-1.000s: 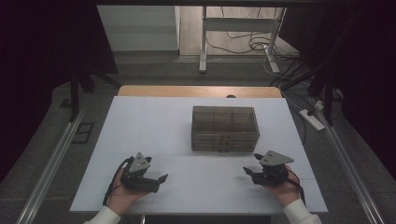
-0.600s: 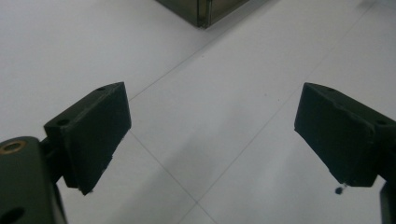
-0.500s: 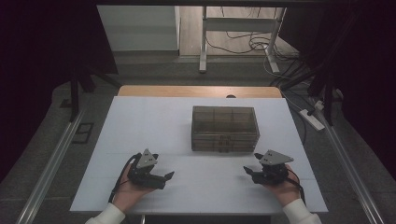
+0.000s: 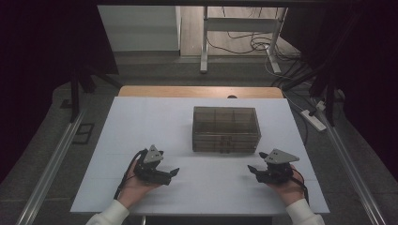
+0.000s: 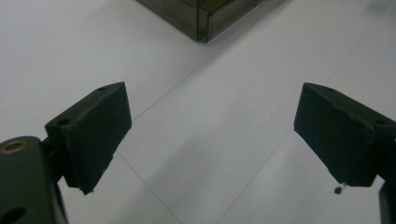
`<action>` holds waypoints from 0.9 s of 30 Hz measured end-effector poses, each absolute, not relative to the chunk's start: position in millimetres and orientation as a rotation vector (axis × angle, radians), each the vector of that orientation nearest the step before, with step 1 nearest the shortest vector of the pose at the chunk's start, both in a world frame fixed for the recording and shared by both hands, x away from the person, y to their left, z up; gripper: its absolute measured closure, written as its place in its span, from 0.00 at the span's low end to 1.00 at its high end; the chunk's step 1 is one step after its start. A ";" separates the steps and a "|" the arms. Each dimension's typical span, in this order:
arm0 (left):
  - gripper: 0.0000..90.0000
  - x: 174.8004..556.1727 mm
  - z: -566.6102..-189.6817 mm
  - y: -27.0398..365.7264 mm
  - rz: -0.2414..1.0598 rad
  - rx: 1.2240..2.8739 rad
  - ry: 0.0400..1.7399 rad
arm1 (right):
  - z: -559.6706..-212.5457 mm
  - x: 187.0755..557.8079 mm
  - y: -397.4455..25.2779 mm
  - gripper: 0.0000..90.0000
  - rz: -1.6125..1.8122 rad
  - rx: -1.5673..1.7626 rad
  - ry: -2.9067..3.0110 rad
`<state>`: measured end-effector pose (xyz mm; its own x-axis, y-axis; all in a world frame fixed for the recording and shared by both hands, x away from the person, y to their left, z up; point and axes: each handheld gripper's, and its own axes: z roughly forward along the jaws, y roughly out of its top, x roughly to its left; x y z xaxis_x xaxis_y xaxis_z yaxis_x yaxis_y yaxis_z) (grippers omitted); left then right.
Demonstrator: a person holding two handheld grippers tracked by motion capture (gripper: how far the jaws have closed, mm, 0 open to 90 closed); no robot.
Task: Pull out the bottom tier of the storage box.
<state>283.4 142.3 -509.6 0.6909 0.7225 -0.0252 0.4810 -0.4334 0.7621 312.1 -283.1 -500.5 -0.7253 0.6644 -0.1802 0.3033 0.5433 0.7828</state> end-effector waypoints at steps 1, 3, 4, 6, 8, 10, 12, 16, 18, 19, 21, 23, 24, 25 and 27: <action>0.12 284.7 -509.4 141.2 0.393 2.116 0.918 | -500.4 312.3 -283.5 0.36 1.049 0.785 2.321; 0.12 286.1 -509.2 139.8 0.391 2.119 0.916 | -500.5 312.4 -283.9 0.36 1.044 0.787 2.321; 0.12 286.5 -509.2 139.3 0.389 2.118 0.916 | -500.7 312.4 -283.9 0.36 1.043 0.787 2.323; 0.12 287.2 -509.1 138.0 0.388 2.121 0.913 | -500.9 312.6 -283.9 0.36 1.042 0.790 2.322; 0.12 288.2 -509.1 136.3 0.387 2.123 0.912 | -501.2 313.4 -284.2 0.36 1.047 0.791 2.322; 0.12 289.7 -509.1 134.0 0.383 2.123 0.910 | -501.6 314.0 -284.2 0.36 1.047 0.795 2.319; 0.12 291.1 -509.2 131.9 0.381 2.125 0.906 | -501.5 314.4 -284.6 0.36 1.041 0.796 2.325; 0.12 294.0 -508.8 128.2 0.374 2.127 0.901 | -501.6 314.8 -285.0 0.35 1.040 0.797 2.324; 0.12 295.6 -508.5 126.3 0.370 2.125 0.901 | -501.8 315.5 -285.2 0.35 1.039 0.800 2.322; 0.12 296.4 -508.5 125.7 0.367 2.125 0.898 | -502.0 315.9 -285.2 0.35 1.037 0.802 2.323; 0.12 298.2 -508.2 123.5 0.363 2.126 0.898 | -502.3 316.1 -285.6 0.35 1.034 0.801 2.324; 0.12 299.4 -507.7 121.2 0.365 2.130 0.895 | -502.5 316.1 -285.9 0.35 1.037 0.804 2.326; 0.12 300.1 -507.4 120.2 0.362 2.129 0.894 | -502.6 316.2 -286.1 0.35 1.036 0.805 2.326; 0.12 300.9 -507.3 119.4 0.361 2.128 0.894 | -502.5 316.4 -286.4 0.35 1.036 0.806 2.325; 0.12 302.3 -507.3 117.9 0.361 2.129 0.894 | -502.5 317.0 -287.1 0.35 1.034 0.805 2.326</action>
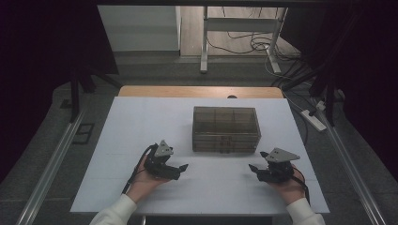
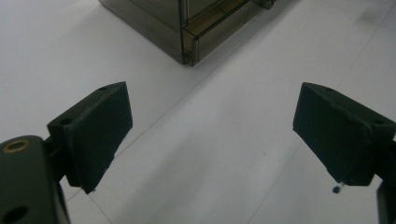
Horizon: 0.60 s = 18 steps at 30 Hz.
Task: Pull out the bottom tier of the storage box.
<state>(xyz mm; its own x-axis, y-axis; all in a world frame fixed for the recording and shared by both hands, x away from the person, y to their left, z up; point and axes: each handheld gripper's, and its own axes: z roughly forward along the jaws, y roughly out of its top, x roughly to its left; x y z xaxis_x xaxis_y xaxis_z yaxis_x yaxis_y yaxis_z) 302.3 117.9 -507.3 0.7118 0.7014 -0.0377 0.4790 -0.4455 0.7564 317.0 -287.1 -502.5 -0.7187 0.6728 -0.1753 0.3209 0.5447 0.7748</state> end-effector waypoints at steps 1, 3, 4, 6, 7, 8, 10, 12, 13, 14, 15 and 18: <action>0.12 303.4 -507.4 116.7 0.359 2.130 0.893 | -502.6 317.2 -287.1 0.35 1.033 0.806 2.326; 0.13 304.9 -507.9 114.7 0.358 2.133 0.893 | -503.1 317.6 -287.0 0.35 1.032 0.808 2.327; 0.13 305.7 -508.3 113.3 0.355 2.135 0.892 | -503.3 317.8 -286.9 0.35 1.033 0.811 2.326; 0.13 307.0 -509.0 110.7 0.357 2.143 0.889 | -503.6 318.2 -287.0 0.35 1.031 0.812 2.328; 0.13 307.6 -509.3 109.6 0.357 2.146 0.887 | -503.9 318.5 -287.1 0.35 1.035 0.813 2.327; 0.13 308.1 -509.7 108.7 0.356 2.146 0.887 | -503.8 318.8 -287.4 0.35 1.034 0.812 2.329; 0.14 309.2 -510.3 106.9 0.356 2.148 0.886 | -504.3 319.8 -287.4 0.35 1.034 0.814 2.328; 0.15 310.2 -510.8 105.0 0.364 2.153 0.886 | -505.2 321.5 -287.1 0.36 1.031 0.816 2.329; 0.15 310.9 -511.1 103.7 0.368 2.155 0.888 | -505.5 322.2 -287.1 0.36 1.023 0.815 2.332; 0.15 311.6 -511.3 102.5 0.368 2.156 0.888 | -506.2 323.5 -287.1 0.36 1.018 0.818 2.332; 0.15 312.1 -511.5 101.6 0.369 2.158 0.889 | -506.7 324.5 -287.3 0.36 1.018 0.821 2.332; 0.15 314.3 -512.6 97.6 0.365 2.166 0.887 | -507.1 327.0 -288.3 0.36 1.028 0.828 2.329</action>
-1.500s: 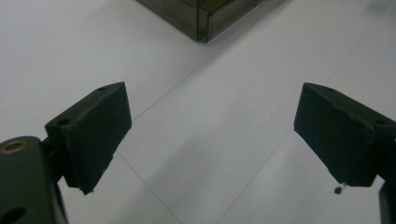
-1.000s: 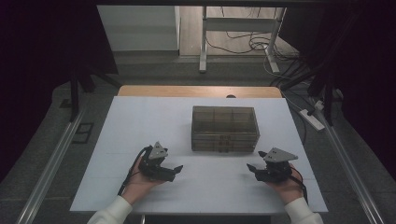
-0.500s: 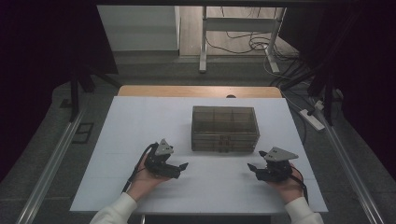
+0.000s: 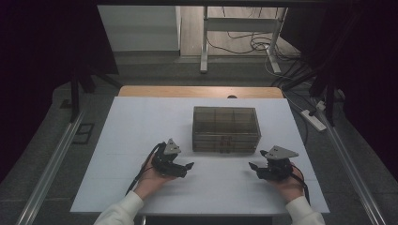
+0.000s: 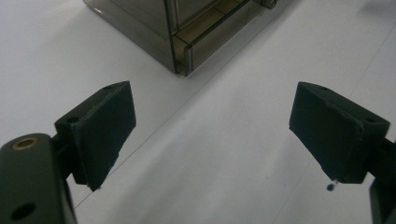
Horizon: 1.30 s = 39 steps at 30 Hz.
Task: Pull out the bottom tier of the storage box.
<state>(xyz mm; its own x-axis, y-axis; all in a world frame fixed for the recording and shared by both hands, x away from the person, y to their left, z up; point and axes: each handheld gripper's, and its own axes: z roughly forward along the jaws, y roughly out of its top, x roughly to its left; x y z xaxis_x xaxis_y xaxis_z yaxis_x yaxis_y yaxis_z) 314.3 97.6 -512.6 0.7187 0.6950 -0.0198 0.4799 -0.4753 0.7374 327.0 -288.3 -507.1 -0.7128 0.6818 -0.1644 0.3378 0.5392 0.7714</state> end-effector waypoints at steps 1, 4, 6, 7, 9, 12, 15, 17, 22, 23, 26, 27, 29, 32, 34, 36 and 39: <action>0.15 315.2 -513.0 96.3 0.363 2.168 0.886 | -507.0 327.6 -288.5 0.36 1.029 0.834 2.327; 0.16 317.8 -514.1 92.6 0.355 2.171 0.886 | -507.3 330.0 -289.5 0.36 1.034 0.840 2.327; 0.16 319.4 -514.6 90.3 0.351 2.171 0.888 | -507.8 331.0 -289.6 0.37 1.033 0.842 2.326; 0.16 320.2 -515.1 88.9 0.351 2.174 0.889 | -507.8 331.3 -289.7 0.37 1.031 0.843 2.326; 0.18 321.0 -515.6 87.0 0.353 2.179 0.889 | -508.0 332.1 -289.6 0.37 1.036 0.851 2.324; 0.19 322.1 -516.0 84.6 0.362 2.184 0.899 | -508.9 333.6 -289.3 0.38 1.039 0.850 2.323; 0.19 323.5 -516.3 83.7 0.359 2.182 0.904 | -509.8 335.3 -288.8 0.39 1.039 0.851 2.323; 0.19 324.7 -516.9 82.8 0.352 2.180 0.905 | -510.4 336.4 -288.5 0.40 1.040 0.854 2.326; 0.20 326.9 -518.5 79.9 0.343 2.181 0.904 | -511.5 339.2 -287.3 0.40 1.032 0.855 2.329; 0.20 327.7 -519.0 78.9 0.339 2.180 0.904 | -511.6 339.7 -287.1 0.40 1.029 0.856 2.330; 0.20 329.1 -519.8 77.2 0.338 2.184 0.905 | -513.4 343.2 -285.8 0.41 1.026 0.865 2.331; 0.20 329.7 -520.0 76.8 0.338 2.183 0.905 | -513.7 344.0 -285.6 0.41 1.020 0.865 2.332; 0.20 330.4 -520.2 76.3 0.334 2.177 0.908 | -514.3 345.4 -284.9 0.41 1.022 0.873 2.328; 0.20 331.5 -520.6 75.4 0.331 2.178 0.907 | -514.8 347.3 -285.1 0.42 1.023 0.876 2.328; 0.21 332.1 -521.2 74.2 0.330 2.180 0.904 | -515.1 348.2 -285.3 0.42 1.025 0.883 2.328; 0.21 332.3 -521.6 73.1 0.330 2.181 0.901 | -515.1 348.8 -285.6 0.43 1.028 0.890 2.327; 0.21 332.9 -522.1 71.7 0.328 2.184 0.898 | -515.3 350.2 -285.9 0.44 1.044 0.902 2.327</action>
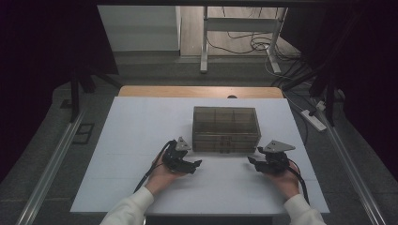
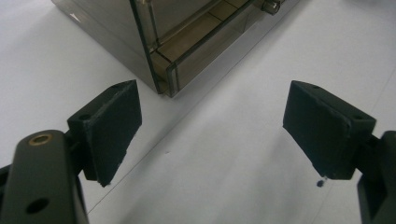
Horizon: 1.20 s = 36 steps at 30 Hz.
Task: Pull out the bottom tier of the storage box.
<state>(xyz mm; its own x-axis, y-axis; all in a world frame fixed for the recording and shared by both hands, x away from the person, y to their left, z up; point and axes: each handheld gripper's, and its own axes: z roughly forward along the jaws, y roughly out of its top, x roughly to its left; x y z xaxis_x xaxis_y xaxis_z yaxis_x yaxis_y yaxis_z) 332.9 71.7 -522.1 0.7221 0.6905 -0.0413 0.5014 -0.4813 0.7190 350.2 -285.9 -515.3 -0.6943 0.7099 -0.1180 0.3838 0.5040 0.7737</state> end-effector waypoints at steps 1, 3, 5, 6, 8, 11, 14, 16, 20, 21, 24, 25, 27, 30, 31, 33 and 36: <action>0.21 333.3 -522.1 71.5 0.328 2.187 0.897 | -515.4 350.7 -286.0 0.44 1.048 0.904 2.329; 0.21 333.9 -522.4 71.0 0.328 2.186 0.898 | -516.1 351.3 -285.6 0.45 1.045 0.903 2.332; 0.21 334.5 -522.8 70.4 0.327 2.184 0.900 | -516.6 351.8 -285.3 0.45 1.039 0.909 2.330; 0.21 334.8 -523.1 69.9 0.326 2.185 0.900 | -516.7 352.1 -285.3 0.46 1.040 0.915 2.329; 0.21 335.2 -523.7 69.0 0.328 2.189 0.894 | -517.0 352.6 -285.7 0.46 1.044 0.919 2.333; 0.22 335.4 -523.9 67.7 0.331 2.191 0.892 | -517.2 352.6 -285.3 0.47 1.047 0.920 2.332; 0.25 335.5 -524.0 66.2 0.343 2.189 0.901 | -517.5 352.8 -284.8 0.49 1.047 0.919 2.332; 0.27 335.8 -524.2 65.4 0.358 2.187 0.913 | -518.1 353.2 -284.4 0.51 1.048 0.922 2.333; 0.32 336.8 -524.6 64.8 0.366 2.176 0.927 | -518.1 353.2 -284.4 0.56 1.037 0.929 2.319; 0.32 336.8 -524.5 64.6 0.371 2.176 0.927 | -517.9 353.5 -285.0 0.57 1.040 0.936 2.319; 0.36 336.7 -524.1 64.1 0.384 2.168 0.935 | -517.9 353.6 -285.2 0.60 1.041 0.945 2.311; 0.38 336.9 -524.1 64.1 0.382 2.166 0.937 | -518.0 353.7 -285.2 0.62 1.038 0.948 2.308; 0.40 337.4 -524.6 63.8 0.376 2.166 0.941 | -518.0 353.6 -285.0 0.63 1.026 0.945 2.306; 0.45 338.0 -526.1 62.4 0.379 2.172 0.942 | -518.2 353.6 -284.8 0.64 1.022 0.945 2.302; 0.46 338.2 -526.4 62.0 0.382 2.174 0.945 | -518.1 353.6 -284.8 0.64 1.023 0.946 2.302; 0.50 338.6 -527.3 61.2 0.386 2.176 0.950 | -518.2 353.6 -284.8 0.65 1.021 0.944 2.301; 0.55 339.6 -528.1 60.4 0.398 2.173 0.959 | -518.3 353.7 -284.7 0.65 1.018 0.939 2.301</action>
